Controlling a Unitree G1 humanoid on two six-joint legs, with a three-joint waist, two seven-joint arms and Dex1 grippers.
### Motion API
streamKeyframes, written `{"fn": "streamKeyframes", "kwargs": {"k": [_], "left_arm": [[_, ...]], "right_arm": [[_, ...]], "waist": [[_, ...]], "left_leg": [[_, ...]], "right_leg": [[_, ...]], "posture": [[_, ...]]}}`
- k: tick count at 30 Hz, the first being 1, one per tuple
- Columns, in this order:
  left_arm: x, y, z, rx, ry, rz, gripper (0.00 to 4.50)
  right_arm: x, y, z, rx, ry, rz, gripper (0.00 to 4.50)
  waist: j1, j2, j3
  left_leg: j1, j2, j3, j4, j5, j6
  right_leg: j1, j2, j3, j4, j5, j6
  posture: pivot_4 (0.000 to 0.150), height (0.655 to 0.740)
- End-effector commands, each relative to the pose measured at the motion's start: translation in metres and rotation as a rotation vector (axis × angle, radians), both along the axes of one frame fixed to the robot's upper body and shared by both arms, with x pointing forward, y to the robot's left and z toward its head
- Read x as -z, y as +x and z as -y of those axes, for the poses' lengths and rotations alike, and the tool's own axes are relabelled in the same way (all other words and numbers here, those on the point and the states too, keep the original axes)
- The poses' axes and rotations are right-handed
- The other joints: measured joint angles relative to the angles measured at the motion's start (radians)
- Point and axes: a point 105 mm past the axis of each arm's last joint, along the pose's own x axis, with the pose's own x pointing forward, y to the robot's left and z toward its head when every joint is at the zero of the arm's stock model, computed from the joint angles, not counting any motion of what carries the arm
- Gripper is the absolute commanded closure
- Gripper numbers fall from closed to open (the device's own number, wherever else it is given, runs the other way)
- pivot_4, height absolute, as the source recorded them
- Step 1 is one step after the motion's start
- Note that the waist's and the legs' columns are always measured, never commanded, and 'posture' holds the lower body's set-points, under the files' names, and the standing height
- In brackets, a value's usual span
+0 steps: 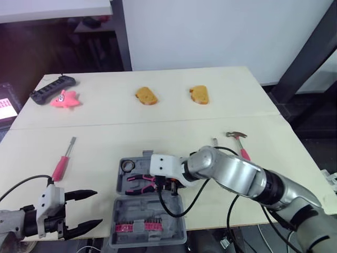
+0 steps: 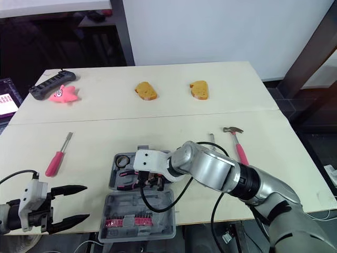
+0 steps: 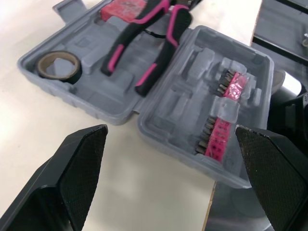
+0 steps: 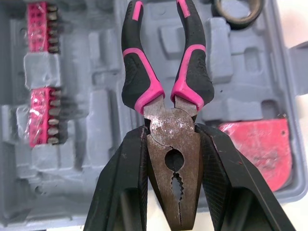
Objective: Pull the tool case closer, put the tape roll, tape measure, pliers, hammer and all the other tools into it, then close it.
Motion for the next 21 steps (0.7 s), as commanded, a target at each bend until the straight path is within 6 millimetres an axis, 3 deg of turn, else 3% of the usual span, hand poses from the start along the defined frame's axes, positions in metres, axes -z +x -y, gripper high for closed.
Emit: {"fn": "streamKeyframes", "kwargs": {"k": [1, 14, 21], "left_arm": [[-0.009, -0.001, 0.001, 0.005, -0.002, 0.041, 0.00], [-0.010, 0.002, 0.004, 0.000, -0.005, 0.057, 0.00], [-0.011, 0.004, 0.004, -0.005, -0.002, 0.064, 0.00]], "right_arm": [[-0.007, 0.002, -0.010, -0.028, 0.017, 0.039, 3.52], [0.014, 0.010, -0.042, -0.038, 0.040, 0.006, 3.52], [0.033, 0.012, -0.040, -0.030, 0.024, -0.016, 3.52]], "waist": [[0.000, 0.000, 0.000], [-0.003, 0.000, 0.000], [-0.004, 0.000, 0.000]], "left_leg": [[0.000, 0.000, 0.000, 0.000, 0.000, 0.000], [-0.002, 0.000, 0.000, 0.000, 0.000, 0.000], [-0.001, 0.006, 0.000, 0.000, 0.000, 0.000]], "right_leg": [[0.000, 0.000, 0.000, 0.000, 0.000, 0.000], [-0.003, 0.000, 0.000, 0.001, 0.002, 0.003], [-0.005, 0.007, 0.000, 0.003, 0.004, 0.000]], "posture": [[0.150, 0.7400], [0.150, 0.7400], [0.150, 0.7400]]}}
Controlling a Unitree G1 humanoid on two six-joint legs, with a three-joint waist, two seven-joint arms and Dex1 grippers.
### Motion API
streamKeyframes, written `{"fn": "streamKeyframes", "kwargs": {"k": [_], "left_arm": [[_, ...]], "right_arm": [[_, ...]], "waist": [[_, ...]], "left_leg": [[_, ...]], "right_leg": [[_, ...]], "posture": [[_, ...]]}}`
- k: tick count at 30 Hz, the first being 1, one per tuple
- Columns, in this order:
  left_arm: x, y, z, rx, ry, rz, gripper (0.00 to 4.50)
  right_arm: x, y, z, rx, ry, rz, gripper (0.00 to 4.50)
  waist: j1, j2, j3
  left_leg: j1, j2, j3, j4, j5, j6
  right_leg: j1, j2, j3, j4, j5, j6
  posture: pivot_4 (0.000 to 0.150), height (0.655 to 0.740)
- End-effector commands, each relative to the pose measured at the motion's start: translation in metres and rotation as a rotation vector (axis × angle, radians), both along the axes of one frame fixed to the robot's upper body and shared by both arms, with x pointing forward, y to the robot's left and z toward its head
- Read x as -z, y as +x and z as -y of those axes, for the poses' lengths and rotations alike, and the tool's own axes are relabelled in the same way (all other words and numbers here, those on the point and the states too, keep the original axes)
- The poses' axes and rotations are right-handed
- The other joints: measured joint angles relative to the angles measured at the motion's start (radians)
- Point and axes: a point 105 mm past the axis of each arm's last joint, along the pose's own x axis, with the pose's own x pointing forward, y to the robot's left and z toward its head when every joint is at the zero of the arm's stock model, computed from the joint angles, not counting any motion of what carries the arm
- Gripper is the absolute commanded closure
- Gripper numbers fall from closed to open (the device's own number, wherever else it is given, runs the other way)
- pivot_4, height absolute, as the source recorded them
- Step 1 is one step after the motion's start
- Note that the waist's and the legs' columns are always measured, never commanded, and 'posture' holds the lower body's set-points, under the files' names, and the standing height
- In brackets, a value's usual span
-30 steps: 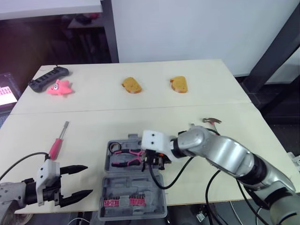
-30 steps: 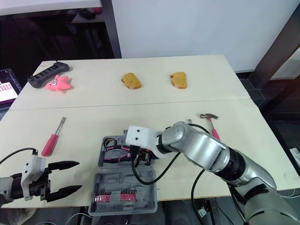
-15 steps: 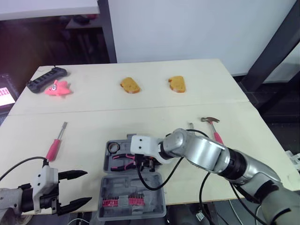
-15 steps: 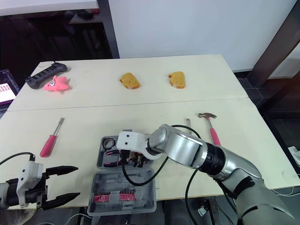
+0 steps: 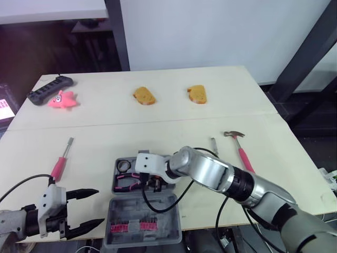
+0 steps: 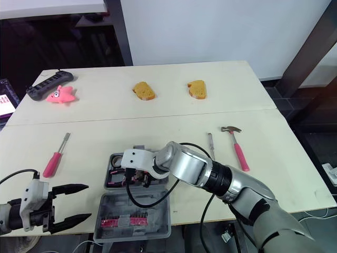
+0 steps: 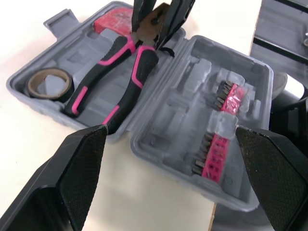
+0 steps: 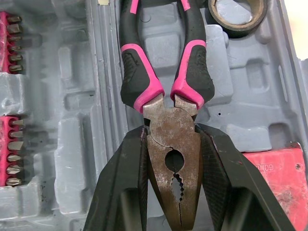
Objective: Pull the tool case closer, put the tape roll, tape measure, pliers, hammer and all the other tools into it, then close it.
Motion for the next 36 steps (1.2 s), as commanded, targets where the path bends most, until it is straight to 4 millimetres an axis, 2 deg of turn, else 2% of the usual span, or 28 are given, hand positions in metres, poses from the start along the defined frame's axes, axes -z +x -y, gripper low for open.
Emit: {"fn": "streamKeyframes", "kwargs": {"k": [1, 4, 6, 7, 9, 10, 11, 17, 20, 23, 24, 25, 32, 36], "left_arm": [[-0.008, 0.001, 0.001, 0.000, -0.001, 0.038, 0.00], [-0.008, 0.002, 0.000, -0.002, 0.000, 0.040, 0.00], [-0.008, 0.002, 0.000, -0.003, 0.000, 0.041, 0.00], [-0.008, 0.002, 0.000, -0.004, 0.000, 0.041, 0.00], [-0.008, 0.003, 0.000, -0.003, 0.001, 0.042, 0.00], [-0.008, 0.003, 0.000, -0.004, 0.001, 0.043, 0.00], [-0.008, 0.003, 0.000, -0.004, 0.001, 0.043, 0.00], [-0.009, 0.006, 0.000, -0.004, 0.000, 0.048, 0.00], [-0.009, 0.006, 0.000, -0.005, 0.000, 0.049, 0.00], [-0.009, 0.007, 0.000, -0.002, 0.001, 0.048, 0.00], [-0.009, 0.007, 0.000, -0.001, 0.001, 0.048, 0.00], [-0.009, 0.007, 0.000, -0.001, 0.001, 0.048, 0.00], [-0.009, 0.007, -0.001, -0.001, 0.006, 0.047, 0.00], [-0.008, 0.007, -0.002, -0.002, 0.007, 0.044, 0.00]], "right_arm": [[0.009, -0.003, -0.005, -0.024, 0.000, -0.002, 3.52], [0.014, -0.003, -0.005, -0.010, 0.007, -0.015, 3.52], [0.018, -0.003, -0.004, 0.000, 0.011, -0.027, 2.46], [0.020, -0.003, -0.003, 0.002, 0.007, -0.033, 2.11], [0.024, -0.003, -0.003, 0.015, 0.010, -0.041, 1.06], [0.024, -0.002, -0.003, 0.019, 0.013, -0.044, 0.67], [0.024, -0.002, -0.003, 0.019, 0.016, -0.043, 0.09], [0.007, 0.004, -0.010, 0.037, 0.098, -0.044, 0.04], [-0.007, 0.006, -0.020, 0.044, 0.181, -0.056, 0.04], [-0.010, 0.008, -0.025, 0.060, 0.213, -0.054, 0.04], [-0.009, 0.008, -0.026, 0.061, 0.213, -0.053, 0.58], [-0.009, 0.008, -0.026, 0.059, 0.213, -0.054, 0.90], [-0.002, -0.004, -0.029, 0.025, 0.206, -0.091, 4.47], [0.006, -0.008, -0.028, 0.019, 0.190, -0.107, 4.47]], "waist": [[0.000, 0.000, 0.000], [-0.001, 0.000, 0.000], [0.000, 0.000, 0.000], [0.001, 0.000, 0.000], [0.002, 0.000, 0.000], [0.002, 0.000, 0.000], [0.002, -0.001, 0.000], [0.002, -0.001, 0.000], [0.001, -0.001, 0.000], [0.002, 0.000, 0.000], [0.003, 0.000, 0.000], [0.003, 0.000, 0.000], [0.003, 0.000, 0.000], [0.002, 0.000, 0.000]], "left_leg": [[0.000, 0.000, 0.000, 0.000, 0.000, 0.000], [0.001, 0.001, 0.001, 0.000, 0.000, 0.000], [0.001, 0.001, 0.001, 0.000, 0.000, 0.000], [0.001, 0.001, 0.001, 0.000, 0.000, 0.000], [0.001, 0.001, 0.002, 0.000, 0.000, 0.000], [0.001, 0.001, 0.002, 0.000, 0.000, 0.000], [0.001, 0.001, 0.002, 0.000, 0.000, 0.000], [0.001, 0.001, 0.002, 0.000, 0.000, 0.000], [0.000, 0.001, 0.002, 0.000, 0.000, 0.000], [0.000, 0.001, 0.002, 0.000, 0.000, 0.000], [0.000, 0.001, 0.002, 0.000, 0.000, 0.000], [0.000, 0.001, 0.002, 0.000, 0.000, 0.000], [0.000, 0.001, 0.002, 0.000, 0.000, 0.000], [0.000, 0.001, 0.002, 0.000, 0.000, 0.000]], "right_leg": [[0.000, 0.000, 0.000, 0.000, 0.000, 0.000], [0.000, 0.000, 0.000, 0.000, 0.000, 0.000], [0.000, 0.001, 0.000, 0.000, 0.000, 0.000], [0.000, 0.001, 0.000, 0.000, 0.000, 0.000], [0.000, 0.001, 0.000, 0.000, 0.000, 0.000], [0.000, 0.000, 0.000, 0.000, 0.000, 0.000], [0.001, 0.000, 0.000, 0.000, 0.000, 0.000], [0.000, 0.000, 0.000, 0.000, 0.000, 0.000], [0.000, 0.000, 0.000, 0.000, 0.000, 0.000], [0.000, 0.001, 0.000, 0.000, 0.000, 0.000], [0.000, 0.001, 0.000, 0.000, 0.000, 0.000], [0.000, 0.000, 0.000, 0.000, 0.000, 0.000], [0.000, 0.000, 0.000, 0.000, 0.000, 0.000], [0.000, 0.000, 0.000, 0.000, 0.000, 0.000]], "posture": [[0.150, 0.7400], [0.150, 0.7400], [0.150, 0.7400], [0.150, 0.7400], [0.150, 0.7400], [0.150, 0.7400], [0.150, 0.7400], [0.150, 0.7400], [0.150, 0.7400], [0.150, 0.7400], [0.150, 0.7400], [0.150, 0.7400], [0.150, 0.7400], [0.150, 0.7400]]}}
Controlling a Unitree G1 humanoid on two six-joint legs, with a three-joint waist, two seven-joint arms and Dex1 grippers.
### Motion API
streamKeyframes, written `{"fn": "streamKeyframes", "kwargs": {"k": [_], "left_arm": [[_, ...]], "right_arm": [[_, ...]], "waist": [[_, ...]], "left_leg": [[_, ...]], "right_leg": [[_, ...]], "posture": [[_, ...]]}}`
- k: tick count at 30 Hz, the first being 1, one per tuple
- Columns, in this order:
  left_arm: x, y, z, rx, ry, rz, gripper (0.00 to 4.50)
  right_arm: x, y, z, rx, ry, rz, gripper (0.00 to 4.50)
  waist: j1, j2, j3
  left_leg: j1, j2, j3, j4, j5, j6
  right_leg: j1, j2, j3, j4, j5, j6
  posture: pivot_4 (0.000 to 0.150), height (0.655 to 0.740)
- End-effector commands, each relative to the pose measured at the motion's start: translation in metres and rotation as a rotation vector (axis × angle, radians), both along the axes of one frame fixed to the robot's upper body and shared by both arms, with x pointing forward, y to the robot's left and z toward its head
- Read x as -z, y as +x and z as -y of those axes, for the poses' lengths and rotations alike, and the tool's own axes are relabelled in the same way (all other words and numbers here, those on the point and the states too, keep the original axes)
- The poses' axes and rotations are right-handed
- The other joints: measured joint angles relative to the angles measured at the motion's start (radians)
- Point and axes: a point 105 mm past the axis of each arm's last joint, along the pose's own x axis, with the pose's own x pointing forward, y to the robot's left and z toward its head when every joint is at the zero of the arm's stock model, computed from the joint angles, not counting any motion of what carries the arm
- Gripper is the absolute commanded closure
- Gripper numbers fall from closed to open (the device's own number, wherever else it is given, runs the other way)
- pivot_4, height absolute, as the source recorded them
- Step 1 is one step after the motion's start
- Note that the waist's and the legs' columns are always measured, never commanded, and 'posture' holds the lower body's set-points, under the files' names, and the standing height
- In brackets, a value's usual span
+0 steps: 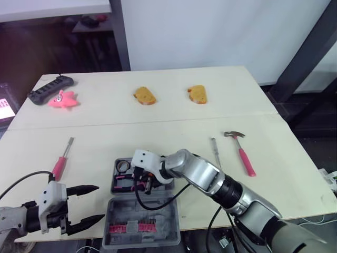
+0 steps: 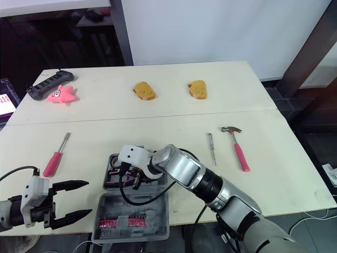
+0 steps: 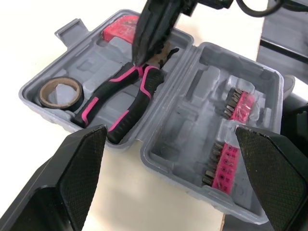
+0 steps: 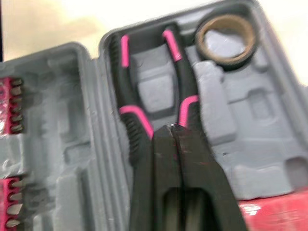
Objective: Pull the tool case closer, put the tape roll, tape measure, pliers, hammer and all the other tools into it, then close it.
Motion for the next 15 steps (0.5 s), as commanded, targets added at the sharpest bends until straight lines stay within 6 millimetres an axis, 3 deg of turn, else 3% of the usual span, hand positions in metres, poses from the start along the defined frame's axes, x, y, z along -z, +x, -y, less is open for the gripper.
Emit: {"fn": "streamKeyframes", "kwargs": {"k": [1, 9, 15], "left_arm": [[-0.004, -0.001, -0.002, 0.001, 0.006, 0.014, 0.00], [-0.004, 0.000, -0.003, 0.000, 0.009, 0.014, 0.00], [-0.006, 0.002, -0.002, -0.001, 0.011, 0.019, 0.00]], "right_arm": [[-0.006, -0.008, -0.008, -0.046, 0.034, 0.014, 4.47], [0.014, -0.008, -0.005, -0.022, -0.012, -0.006, 4.47], [0.047, -0.011, 0.012, -0.021, -0.138, -0.037, 4.47]], "waist": [[0.000, 0.000, 0.000], [0.000, 0.000, 0.000], [0.001, 0.000, -0.001]], "left_leg": [[0.000, 0.000, 0.000, 0.000, 0.000, 0.000], [0.000, 0.000, 0.000, 0.000, 0.000, 0.000], [0.001, 0.000, 0.000, 0.000, 0.000, 0.000]], "right_leg": [[0.000, 0.000, 0.000, 0.000, 0.000, 0.000], [0.000, 0.000, 0.000, 0.000, 0.000, 0.000], [0.001, 0.000, 0.000, 0.000, 0.000, 0.000]], "posture": [[0.150, 0.7400], [0.150, 0.7400], [0.150, 0.7400]]}}
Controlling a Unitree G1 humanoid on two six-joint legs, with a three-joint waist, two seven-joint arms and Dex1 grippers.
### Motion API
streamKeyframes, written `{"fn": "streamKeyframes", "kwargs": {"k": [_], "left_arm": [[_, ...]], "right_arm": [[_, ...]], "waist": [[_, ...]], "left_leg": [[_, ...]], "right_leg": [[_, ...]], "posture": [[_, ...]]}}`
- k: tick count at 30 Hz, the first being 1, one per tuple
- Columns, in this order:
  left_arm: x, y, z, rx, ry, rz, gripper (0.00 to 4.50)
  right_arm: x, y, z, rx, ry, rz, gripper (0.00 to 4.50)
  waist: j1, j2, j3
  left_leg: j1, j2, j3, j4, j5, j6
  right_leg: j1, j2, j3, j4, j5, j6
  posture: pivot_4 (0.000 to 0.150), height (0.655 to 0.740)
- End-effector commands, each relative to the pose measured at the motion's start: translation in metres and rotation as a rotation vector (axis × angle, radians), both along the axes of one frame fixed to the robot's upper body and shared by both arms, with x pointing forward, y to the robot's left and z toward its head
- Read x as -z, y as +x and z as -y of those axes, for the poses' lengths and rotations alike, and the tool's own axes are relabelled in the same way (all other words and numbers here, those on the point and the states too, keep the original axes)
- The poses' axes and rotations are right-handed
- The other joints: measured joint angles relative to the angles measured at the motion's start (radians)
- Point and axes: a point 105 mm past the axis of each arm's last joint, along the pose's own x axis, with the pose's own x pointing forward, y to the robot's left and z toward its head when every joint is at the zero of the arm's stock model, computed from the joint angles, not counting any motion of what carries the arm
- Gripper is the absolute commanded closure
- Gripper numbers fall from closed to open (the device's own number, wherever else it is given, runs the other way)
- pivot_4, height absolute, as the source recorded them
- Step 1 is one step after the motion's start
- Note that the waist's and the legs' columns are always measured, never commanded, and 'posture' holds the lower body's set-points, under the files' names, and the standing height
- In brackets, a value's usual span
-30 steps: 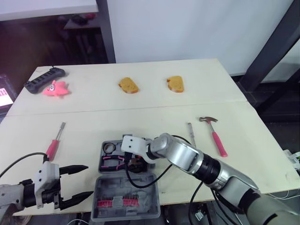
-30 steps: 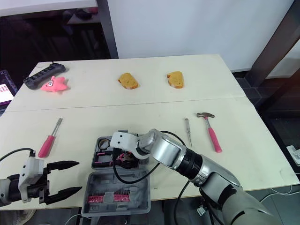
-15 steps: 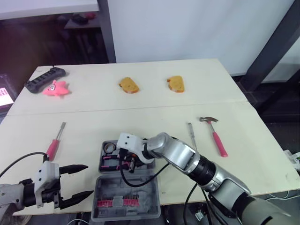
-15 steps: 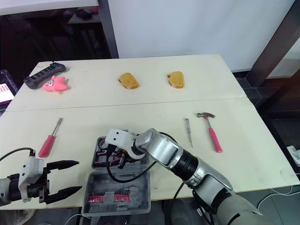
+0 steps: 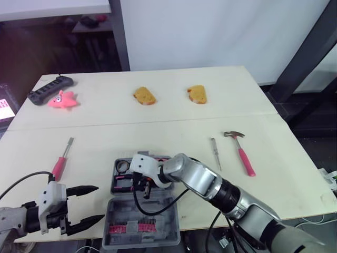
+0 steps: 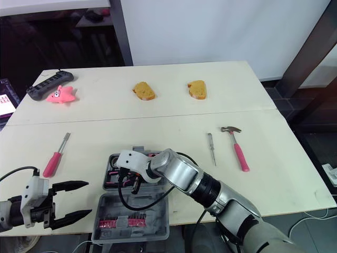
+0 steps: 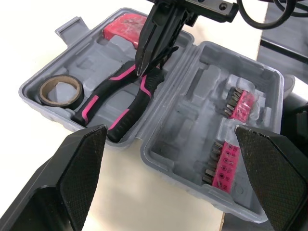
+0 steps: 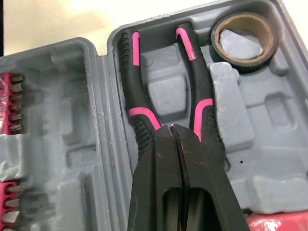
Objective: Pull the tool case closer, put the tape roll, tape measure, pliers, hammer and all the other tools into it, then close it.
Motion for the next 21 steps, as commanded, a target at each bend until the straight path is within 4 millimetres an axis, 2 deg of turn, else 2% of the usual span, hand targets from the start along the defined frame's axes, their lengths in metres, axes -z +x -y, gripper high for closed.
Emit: {"fn": "streamKeyframes", "kwargs": {"k": [1, 4, 10, 16, 19, 21], "left_arm": [[-0.007, 0.001, -0.002, 0.002, 0.013, 0.023, 0.00], [-0.006, 0.002, -0.004, -0.001, 0.014, 0.024, 0.00], [-0.008, 0.005, -0.003, 0.001, 0.019, 0.029, 0.00], [-0.009, 0.007, -0.005, -0.003, 0.023, 0.034, 0.00], [-0.009, 0.008, -0.006, -0.003, 0.026, 0.035, 0.00], [-0.009, 0.009, -0.005, -0.002, 0.026, 0.034, 0.00]], "right_arm": [[0.041, -0.012, 0.017, -0.002, -0.142, -0.084, 4.47], [0.055, -0.013, 0.025, -0.010, -0.204, -0.089, 4.47], [0.070, -0.007, 0.037, -0.036, -0.292, -0.038, 4.47], [0.081, -0.010, 0.046, -0.089, -0.347, -0.023, 4.47], [0.083, -0.012, 0.047, -0.095, -0.344, -0.031, 4.47], [0.069, -0.008, 0.033, -0.081, -0.244, -0.017, 4.47]], "waist": [[0.000, 0.000, -0.001], [0.000, 0.001, -0.004], [0.002, 0.007, -0.020], [0.003, 0.010, -0.029], [0.005, 0.010, -0.031], [0.006, 0.010, -0.033]], "left_leg": [[0.001, 0.000, 0.000, 0.000, 0.000, 0.000], [0.004, 0.000, 0.000, 0.000, 0.000, 0.000], [0.005, 0.000, 0.000, -0.001, 0.000, 0.000], [0.008, 0.000, 0.000, -0.001, 0.000, 0.000], [0.009, 0.000, 0.000, -0.001, 0.000, 0.000], [0.009, 0.000, 0.000, -0.001, 0.000, 0.000]], "right_leg": [[0.001, 0.000, 0.000, 0.000, 0.000, 0.000], [0.004, 0.000, 0.000, 0.000, -0.002, -0.003], [0.006, 0.000, 0.000, -0.002, -0.002, -0.003], [0.013, -0.001, 0.000, -0.006, -0.003, -0.003], [0.013, -0.001, 0.000, -0.006, -0.003, -0.002], [0.013, -0.001, 0.000, -0.006, -0.003, -0.002]], "posture": [[0.150, 0.7400], [0.150, 0.7400], [0.150, 0.7400], [0.150, 0.7400], [0.150, 0.7400], [0.150, 0.7400]]}}
